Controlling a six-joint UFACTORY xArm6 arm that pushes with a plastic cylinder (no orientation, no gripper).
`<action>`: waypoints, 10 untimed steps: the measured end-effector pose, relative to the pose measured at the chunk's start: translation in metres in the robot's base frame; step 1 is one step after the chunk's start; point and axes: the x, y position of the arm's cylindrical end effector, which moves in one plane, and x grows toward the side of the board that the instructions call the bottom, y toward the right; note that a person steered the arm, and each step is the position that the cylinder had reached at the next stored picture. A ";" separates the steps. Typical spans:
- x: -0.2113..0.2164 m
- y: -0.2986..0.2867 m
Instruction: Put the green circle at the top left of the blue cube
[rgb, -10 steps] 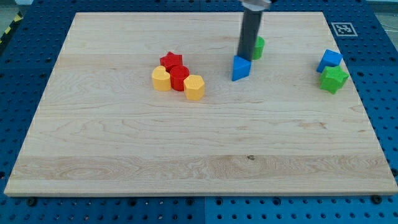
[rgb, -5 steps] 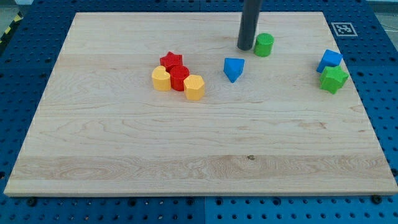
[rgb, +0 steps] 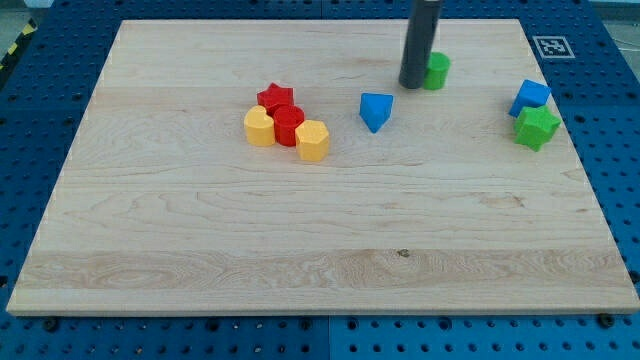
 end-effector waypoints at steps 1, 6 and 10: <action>-0.001 0.008; -0.027 0.018; -0.018 0.025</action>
